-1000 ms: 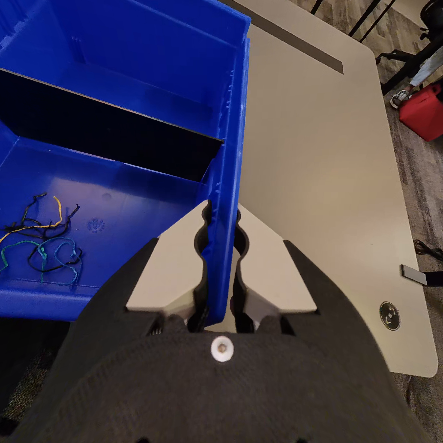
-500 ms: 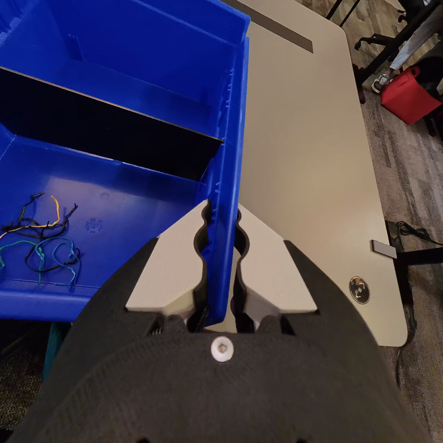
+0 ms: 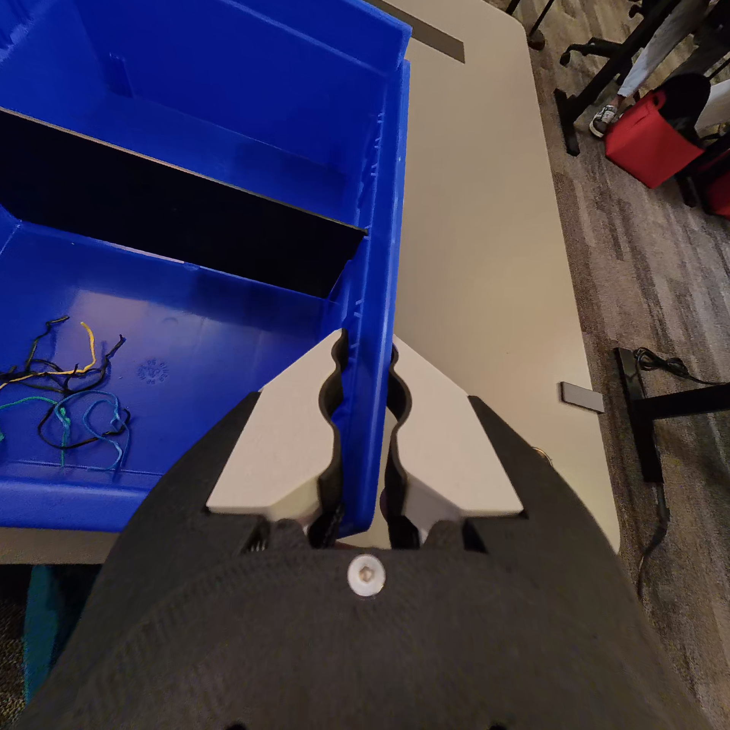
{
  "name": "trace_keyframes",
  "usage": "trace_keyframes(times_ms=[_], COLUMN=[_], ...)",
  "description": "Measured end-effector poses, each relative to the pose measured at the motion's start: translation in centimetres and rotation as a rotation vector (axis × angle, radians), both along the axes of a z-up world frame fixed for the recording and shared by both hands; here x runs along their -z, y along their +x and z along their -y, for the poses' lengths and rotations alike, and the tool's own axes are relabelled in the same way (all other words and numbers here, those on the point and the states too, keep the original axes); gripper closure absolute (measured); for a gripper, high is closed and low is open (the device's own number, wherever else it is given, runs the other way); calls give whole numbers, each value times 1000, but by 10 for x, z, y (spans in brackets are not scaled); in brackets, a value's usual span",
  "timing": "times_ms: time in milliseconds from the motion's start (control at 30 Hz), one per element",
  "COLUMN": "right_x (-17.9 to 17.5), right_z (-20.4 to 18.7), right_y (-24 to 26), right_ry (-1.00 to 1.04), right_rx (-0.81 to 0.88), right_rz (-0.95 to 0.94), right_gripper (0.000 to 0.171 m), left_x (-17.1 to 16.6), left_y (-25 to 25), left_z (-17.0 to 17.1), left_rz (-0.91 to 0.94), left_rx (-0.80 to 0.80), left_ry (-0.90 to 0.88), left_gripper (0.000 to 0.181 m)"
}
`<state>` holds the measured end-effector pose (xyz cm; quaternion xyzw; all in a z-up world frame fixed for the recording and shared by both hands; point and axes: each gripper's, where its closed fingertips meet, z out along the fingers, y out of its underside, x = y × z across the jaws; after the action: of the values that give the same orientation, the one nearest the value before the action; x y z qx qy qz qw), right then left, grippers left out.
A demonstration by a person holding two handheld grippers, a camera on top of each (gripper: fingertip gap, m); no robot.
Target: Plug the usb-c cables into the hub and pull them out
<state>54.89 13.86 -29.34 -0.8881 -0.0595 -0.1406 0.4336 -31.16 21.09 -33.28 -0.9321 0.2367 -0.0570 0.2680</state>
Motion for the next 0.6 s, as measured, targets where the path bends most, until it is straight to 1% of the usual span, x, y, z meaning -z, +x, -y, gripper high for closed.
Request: trace_keyframes(times_ms=[133, 233, 300, 367, 433, 500, 567, 600], right_x=[0, -1, -3, -8, -20, -39, -63, -74], right_z=[-3, -4, -4, -4, -3, 0, 4, 6], right_y=[6, 6, 4, 3, 3, 6, 5, 2], right_ry=[7, 8, 15, 28, 50, 88, 140, 163], right_rx=[5, 10, 7, 11, 17, 42, 54, 54], right_rz=[9, 22, 42, 64, 96, 155, 217, 238], right_gripper=[157, 156, 147, 139, 134, 131, 130, 131], left_x=[1, 0, -4, -10, -11, -14, -24, -33], left_y=[-20, -31, -41, -46, -50, -50, -54, -56], left_z=[1, -1, -5, -8, -10, -11, -13, -14], left_rz=[-4, -1, -37, -77, -107, -101, -116, -132], left_rx=[-32, -55, -73, -53, -55, -60, -75, -79], left_ry=[-27, 2, 41, 91, 86, 97, 128, 153], left_gripper=[158, 152, 148, 151, 150, 142, 135, 134])
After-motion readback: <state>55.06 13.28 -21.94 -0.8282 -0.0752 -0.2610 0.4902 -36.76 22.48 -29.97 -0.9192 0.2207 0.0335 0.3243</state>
